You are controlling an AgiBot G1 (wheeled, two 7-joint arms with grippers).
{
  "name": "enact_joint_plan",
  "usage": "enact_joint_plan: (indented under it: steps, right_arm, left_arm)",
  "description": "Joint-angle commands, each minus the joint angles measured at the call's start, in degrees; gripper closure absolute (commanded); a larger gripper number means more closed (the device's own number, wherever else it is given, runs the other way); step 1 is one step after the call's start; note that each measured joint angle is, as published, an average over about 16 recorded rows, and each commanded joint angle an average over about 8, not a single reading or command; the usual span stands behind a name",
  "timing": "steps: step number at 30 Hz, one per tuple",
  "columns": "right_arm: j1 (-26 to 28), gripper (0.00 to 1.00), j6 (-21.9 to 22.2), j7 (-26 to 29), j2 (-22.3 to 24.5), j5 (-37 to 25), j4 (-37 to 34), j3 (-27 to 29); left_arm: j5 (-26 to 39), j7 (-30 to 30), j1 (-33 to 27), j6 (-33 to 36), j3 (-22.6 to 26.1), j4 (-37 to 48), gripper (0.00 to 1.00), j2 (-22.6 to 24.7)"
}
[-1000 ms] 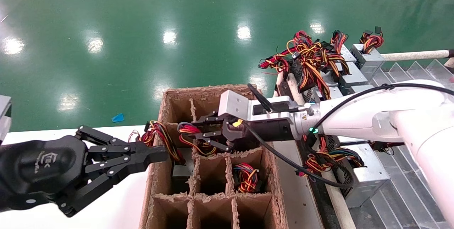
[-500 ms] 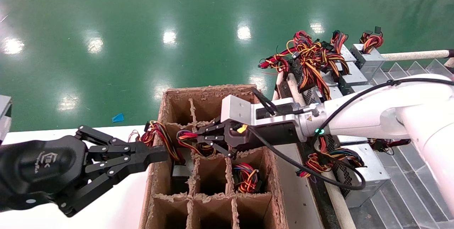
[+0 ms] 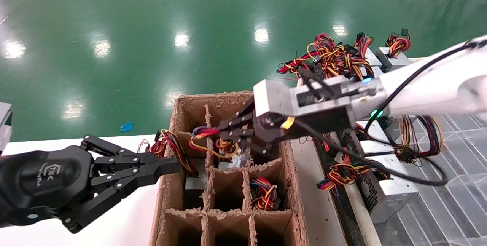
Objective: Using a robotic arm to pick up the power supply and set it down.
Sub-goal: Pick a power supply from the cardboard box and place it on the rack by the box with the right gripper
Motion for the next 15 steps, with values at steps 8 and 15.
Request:
enact_joint_plan:
  steps: [8,15]
  right_arm:
    - [4.4,1.00,0.9,-2.6,3.4,2.6,6.7,-0.4]
    - [7.7,1.00,2.1,-5.6,6.1,3.8,13.7,0.4]
  left_arm:
    - [0.0,0.0,0.0,0.0,0.0,0.0,1.00,0.0]
    - [0.0,0.0,0.0,0.0,0.0,0.0,1.00,0.0]
